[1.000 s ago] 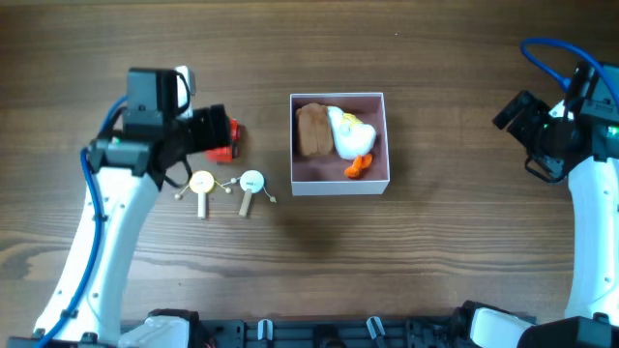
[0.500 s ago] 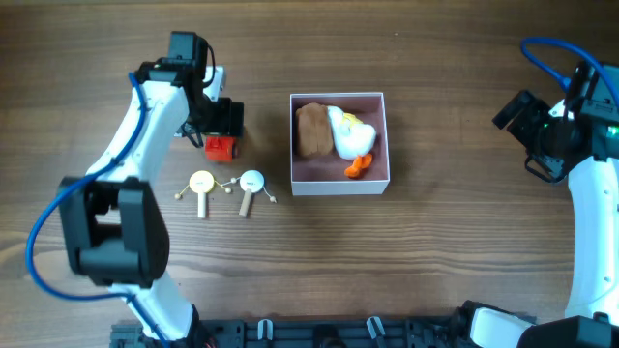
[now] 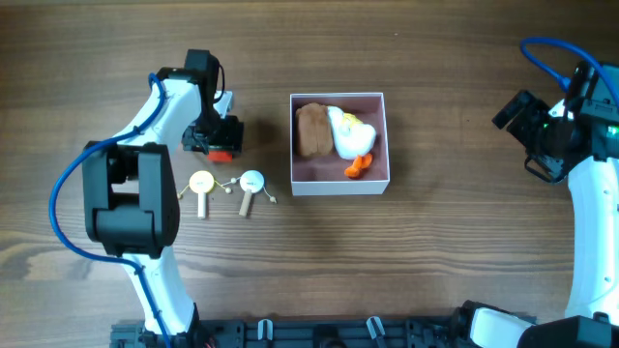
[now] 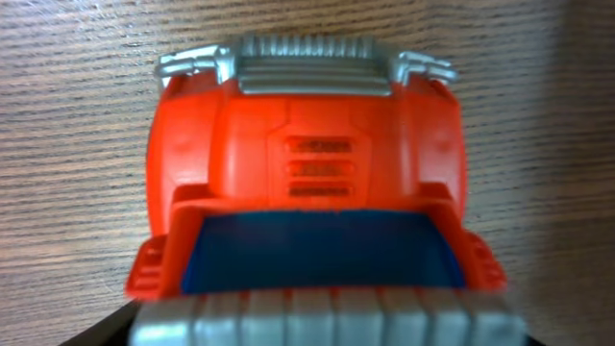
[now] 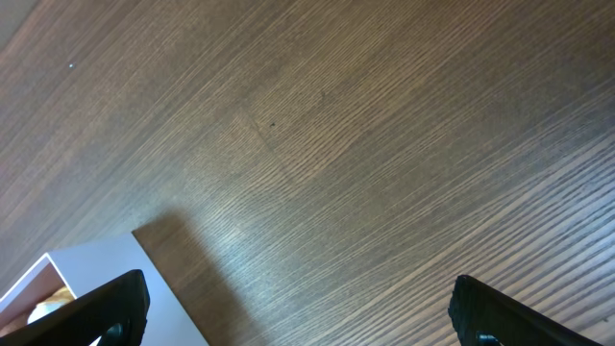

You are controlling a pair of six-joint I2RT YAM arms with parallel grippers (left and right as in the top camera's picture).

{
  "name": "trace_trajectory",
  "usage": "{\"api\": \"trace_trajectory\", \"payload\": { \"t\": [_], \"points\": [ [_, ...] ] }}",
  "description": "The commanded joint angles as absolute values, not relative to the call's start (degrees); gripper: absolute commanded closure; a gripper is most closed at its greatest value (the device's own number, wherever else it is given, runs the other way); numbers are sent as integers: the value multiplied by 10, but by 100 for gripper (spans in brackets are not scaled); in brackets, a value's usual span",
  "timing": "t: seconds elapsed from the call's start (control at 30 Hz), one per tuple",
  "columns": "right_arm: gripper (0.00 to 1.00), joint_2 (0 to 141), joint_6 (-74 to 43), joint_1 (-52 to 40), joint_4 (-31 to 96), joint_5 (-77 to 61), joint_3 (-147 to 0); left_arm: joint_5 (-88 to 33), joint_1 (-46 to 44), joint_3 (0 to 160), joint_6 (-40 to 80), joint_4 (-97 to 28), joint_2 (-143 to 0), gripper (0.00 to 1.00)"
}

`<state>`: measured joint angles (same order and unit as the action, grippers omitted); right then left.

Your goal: Pack container

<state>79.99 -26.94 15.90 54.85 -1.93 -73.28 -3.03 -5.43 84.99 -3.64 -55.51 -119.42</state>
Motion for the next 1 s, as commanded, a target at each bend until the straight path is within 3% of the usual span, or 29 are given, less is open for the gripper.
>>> {"api": "trace_trajectory", "payload": {
  "t": [0.0,0.4,0.53,0.7,0.83,0.87,0.97],
  "points": [
    [1,803,-270,158,547,-27,-738,-27,-50,854,-43,-560,-1219,28],
    [0,803,-270,158,547,-27,-738,-27,-50,854,-43,-573,-1222,42],
    [1,803,-270,158,547,-27,-738,-27,-50,871,-37,-602,-1204,62],
    [1,803,-270,158,547,-27,-738,-32,-71,965,-6,-682,-1148,58],
    [0,803,-270,158,547,-27,-738,-75,-138,1026,8,-713,-1091,57],
    [0,803,-270,158,547,-27,-738,-74,-159,1028,20,-708,-1080,65],
    [0,803,-270,158,547,-27,-738,-74,-239,1028,58,-680,-1067,72]
  ]
}}
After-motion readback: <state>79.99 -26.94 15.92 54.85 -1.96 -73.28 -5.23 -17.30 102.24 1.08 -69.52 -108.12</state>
